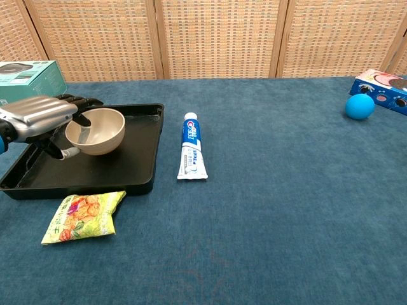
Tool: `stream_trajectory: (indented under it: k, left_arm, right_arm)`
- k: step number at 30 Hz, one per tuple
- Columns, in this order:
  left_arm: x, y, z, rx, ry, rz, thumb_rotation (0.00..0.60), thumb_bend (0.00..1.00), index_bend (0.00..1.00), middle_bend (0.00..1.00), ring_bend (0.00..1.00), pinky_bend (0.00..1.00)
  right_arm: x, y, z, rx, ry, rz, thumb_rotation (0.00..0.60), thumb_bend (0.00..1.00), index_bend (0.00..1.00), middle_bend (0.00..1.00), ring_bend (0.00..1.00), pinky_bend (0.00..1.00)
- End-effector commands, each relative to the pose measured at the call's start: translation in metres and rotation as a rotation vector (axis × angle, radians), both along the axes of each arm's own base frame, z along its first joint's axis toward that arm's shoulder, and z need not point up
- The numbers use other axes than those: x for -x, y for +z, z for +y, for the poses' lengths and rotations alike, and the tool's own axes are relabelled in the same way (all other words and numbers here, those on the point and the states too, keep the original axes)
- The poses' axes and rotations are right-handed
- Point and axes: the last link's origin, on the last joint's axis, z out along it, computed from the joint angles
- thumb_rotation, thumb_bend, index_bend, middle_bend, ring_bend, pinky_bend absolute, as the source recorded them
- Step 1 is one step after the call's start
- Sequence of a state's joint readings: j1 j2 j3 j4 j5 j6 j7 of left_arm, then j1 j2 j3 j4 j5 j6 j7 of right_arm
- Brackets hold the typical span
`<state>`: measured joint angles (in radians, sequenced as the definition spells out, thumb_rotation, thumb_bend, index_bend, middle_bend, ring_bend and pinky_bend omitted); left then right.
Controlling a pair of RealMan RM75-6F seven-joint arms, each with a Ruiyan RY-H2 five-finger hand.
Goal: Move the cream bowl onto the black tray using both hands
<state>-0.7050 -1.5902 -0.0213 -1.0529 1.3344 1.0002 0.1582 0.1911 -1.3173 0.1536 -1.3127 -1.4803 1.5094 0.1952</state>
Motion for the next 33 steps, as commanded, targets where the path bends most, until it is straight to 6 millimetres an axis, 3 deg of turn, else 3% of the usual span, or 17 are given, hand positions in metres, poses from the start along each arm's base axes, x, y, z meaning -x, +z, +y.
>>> stream_trajectory:
  k: [1, 5, 10, 18, 22, 27, 33]
  left_arm:
    - [0.001, -0.001, 0.000, 0.002, 0.001, 0.001, 0.600, 0.48, 0.62, 0.00, 0.00, 0.00]
    - [0.003, -0.001, -0.001, 0.001, 0.003, 0.001, 0.600, 0.48, 0.57, 0.00, 0.00, 0.00]
    - [0.006, 0.000, -0.001, 0.004, 0.012, 0.013, 0.600, 0.43, 0.26, 0.00, 0.00, 0.00]
    - [0.006, 0.021, -0.005, -0.032, 0.006, -0.029, 0.600, 0.39, 0.02, 0.00, 0.00, 0.00]
    - [0.001, 0.046, -0.016, -0.102, -0.003, -0.101, 0.600, 0.32, 0.00, 0.00, 0.00, 0.00]
    - [-0.006, 0.075, -0.046, -0.282, -0.004, -0.235, 0.600, 0.20, 0.00, 0.00, 0.00, 0.00]
    - [-0.005, 0.087, -0.081, -0.383, 0.029, -0.282, 0.600, 0.07, 0.00, 0.00, 0.00, 0.00]
  right_arm:
    - [0.000, 0.000, 0.000, 0.000, 0.000, 0.000, 0.600, 0.16, 0.00, 0.00, 0.00, 0.00]
    - [0.000, -0.001, 0.000, -0.002, 0.001, 0.001, 0.600, 0.16, 0.00, 0.00, 0.00, 0.00]
    - [-0.001, -0.001, 0.000, -0.001, 0.004, 0.000, 0.600, 0.16, 0.00, 0.00, 0.00, 0.00]
    - [-0.002, -0.001, 0.001, 0.002, 0.011, -0.001, 0.600, 0.16, 0.00, 0.00, 0.00, 0.00]
    - [-0.002, -0.001, 0.001, 0.001, 0.015, 0.002, 0.600, 0.16, 0.00, 0.00, 0.00, 0.00]
    - [-0.003, -0.002, 0.001, 0.000, 0.013, 0.010, 0.600, 0.16, 0.00, 0.00, 0.00, 0.00]
    - [-0.002, -0.002, 0.003, -0.011, -0.009, 0.034, 0.600, 0.16, 0.00, 0.00, 0.00, 0.00]
